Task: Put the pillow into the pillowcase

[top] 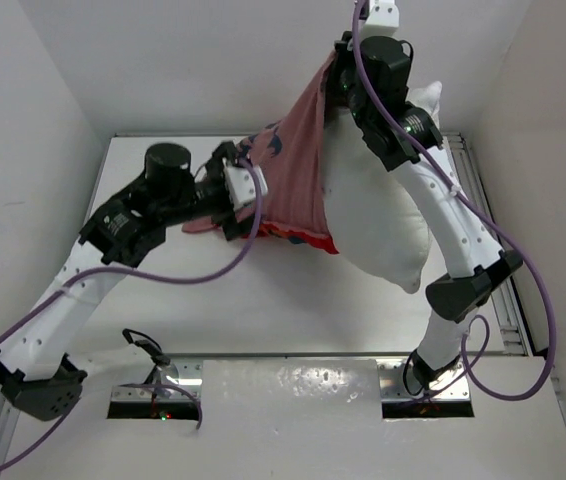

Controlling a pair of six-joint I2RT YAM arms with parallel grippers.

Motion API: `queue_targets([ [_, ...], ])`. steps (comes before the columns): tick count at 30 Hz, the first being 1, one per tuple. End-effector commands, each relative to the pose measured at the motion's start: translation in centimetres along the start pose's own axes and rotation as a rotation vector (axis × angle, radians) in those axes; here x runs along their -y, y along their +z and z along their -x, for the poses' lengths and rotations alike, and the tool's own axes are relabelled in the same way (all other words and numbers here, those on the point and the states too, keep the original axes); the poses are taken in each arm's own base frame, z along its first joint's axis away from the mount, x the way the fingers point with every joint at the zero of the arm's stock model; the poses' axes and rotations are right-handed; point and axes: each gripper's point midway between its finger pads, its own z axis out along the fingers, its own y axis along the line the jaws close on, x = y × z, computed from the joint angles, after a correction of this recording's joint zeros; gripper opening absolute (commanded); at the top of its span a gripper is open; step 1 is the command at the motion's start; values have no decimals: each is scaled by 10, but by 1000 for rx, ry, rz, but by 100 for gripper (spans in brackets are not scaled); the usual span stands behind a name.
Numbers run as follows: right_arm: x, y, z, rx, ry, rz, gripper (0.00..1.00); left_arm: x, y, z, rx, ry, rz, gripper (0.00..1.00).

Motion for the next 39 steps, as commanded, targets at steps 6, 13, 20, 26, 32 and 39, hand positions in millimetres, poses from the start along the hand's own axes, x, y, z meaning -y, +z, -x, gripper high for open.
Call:
queue_targets([
  [6,-16,-20,62,203,125,5,0,61,61,-28,187,139,-44,87],
  [13,-7,-24,54,179,130,-15,0,67,107,-25,219,155,78,72],
  [20,-7,-32,46,148,143,2,0,46,113,-35,190,130,208,53],
  [26,-1,-29,42,142,169,-19,0,97,123,-11,343,85,-36,44],
  [32,4,-29,45,133,186,-15,0,140,131,-49,244,129,-220,51],
  [39,-1,-26,38,109,237,17,0,109,147,-30,302,56,-69,47],
])
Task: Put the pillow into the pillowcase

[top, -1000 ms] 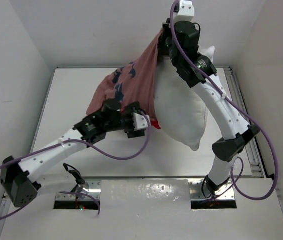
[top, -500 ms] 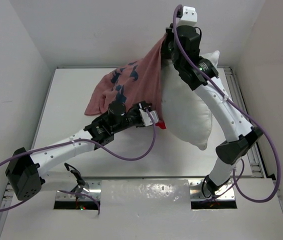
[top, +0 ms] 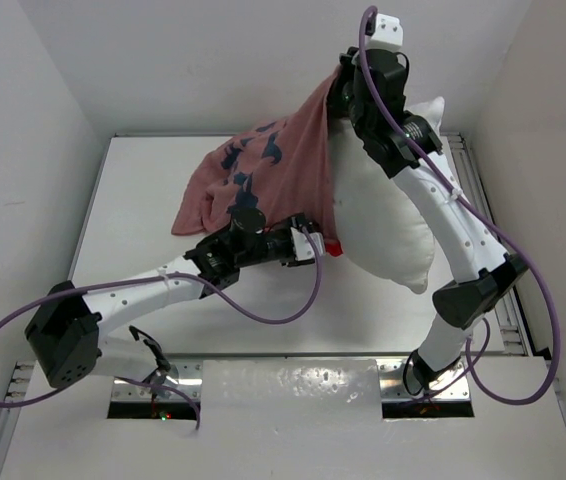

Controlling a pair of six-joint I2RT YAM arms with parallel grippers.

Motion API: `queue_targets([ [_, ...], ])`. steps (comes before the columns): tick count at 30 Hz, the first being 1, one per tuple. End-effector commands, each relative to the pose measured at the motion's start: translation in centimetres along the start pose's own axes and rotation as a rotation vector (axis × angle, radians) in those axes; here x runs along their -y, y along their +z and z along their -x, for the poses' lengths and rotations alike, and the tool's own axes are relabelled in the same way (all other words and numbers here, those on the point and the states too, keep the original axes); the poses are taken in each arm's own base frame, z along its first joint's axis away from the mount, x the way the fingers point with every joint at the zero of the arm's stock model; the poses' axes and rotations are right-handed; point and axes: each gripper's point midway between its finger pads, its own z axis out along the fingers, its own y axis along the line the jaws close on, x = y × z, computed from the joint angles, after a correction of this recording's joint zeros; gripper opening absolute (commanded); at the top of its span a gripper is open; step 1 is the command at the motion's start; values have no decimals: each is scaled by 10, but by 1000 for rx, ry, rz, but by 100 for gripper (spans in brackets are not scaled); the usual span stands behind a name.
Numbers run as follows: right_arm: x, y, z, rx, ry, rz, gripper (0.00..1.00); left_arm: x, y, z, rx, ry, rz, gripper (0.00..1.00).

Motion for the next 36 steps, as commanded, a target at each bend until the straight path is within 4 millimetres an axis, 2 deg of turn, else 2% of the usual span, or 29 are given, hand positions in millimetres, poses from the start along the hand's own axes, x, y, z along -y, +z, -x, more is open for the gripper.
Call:
queue_targets([
  [1,-18,-25,66,166,143,90,0,-16,10,24,93,-29,64,46],
  [2,-17,-25,65,163,143,88,0,-14,13,20,88,-36,58,45],
  [5,-13,-26,62,150,141,80,0,-13,20,15,81,-93,70,29],
  [6,-9,-23,55,137,137,71,0,-16,21,16,87,-109,87,13],
  [7,-6,-24,55,132,138,71,0,-20,20,15,88,-156,107,2],
  [8,-2,-24,52,117,136,71,0,-25,19,16,90,-181,127,0],
  [9,12,-18,48,99,137,49,0,-29,17,19,96,-203,138,0],
  [10,20,-15,47,85,153,41,0,-48,10,32,121,-242,172,0],
  [11,30,-9,31,22,145,30,0,-51,7,33,97,-274,157,0],
  [12,54,-3,37,17,155,-10,0,-62,1,43,97,-293,169,0],
  [13,64,0,35,-6,160,-23,0,-93,-14,79,163,-290,197,0],
  [14,81,11,13,-87,144,-54,0,-105,-24,94,182,-293,195,0],
  [15,102,14,28,-71,152,-87,0,-119,-38,96,163,-314,205,0],
  [16,115,18,26,-90,148,-112,0,-146,-61,141,254,-317,234,0],
  [17,141,25,24,-122,150,-160,0,-153,-72,149,248,-355,236,0],
  [18,155,27,21,-138,150,-187,0,-176,-90,158,266,-372,288,0],
  [19,167,27,14,-169,151,-216,0,-191,-103,172,301,-431,318,0],
  [20,176,28,11,-188,158,-225,0,-216,-131,206,380,-411,379,0],
  [21,194,28,7,-204,169,-253,0,-243,-155,207,397,-414,477,0],
  [22,199,26,3,-220,175,-257,0,-263,-174,214,437,-470,559,0],
  [23,203,23,0,-239,179,-259,0,-279,-195,225,478,-450,627,0],
  [24,204,20,-4,-260,189,-244,0,-302,-229,235,509,-411,731,0],
  [26,196,13,0,-263,194,-209,0,-326,-267,237,524,-344,877,0],
  [29,186,-1,19,-232,188,-169,0,-343,-298,222,503,-342,1011,0],
  [32,174,-24,46,-181,172,-132,0,-353,-315,214,504,-351,1063,0],
  [33,171,-30,52,-167,171,-126,0,-355,-320,219,519,-342,1071,0],
  [35,151,-61,82,-99,177,-50,0,-364,-337,226,545,-310,1114,0],
  [36,144,-73,94,-70,184,-23,0,-369,-349,241,581,-280,1134,0],
])
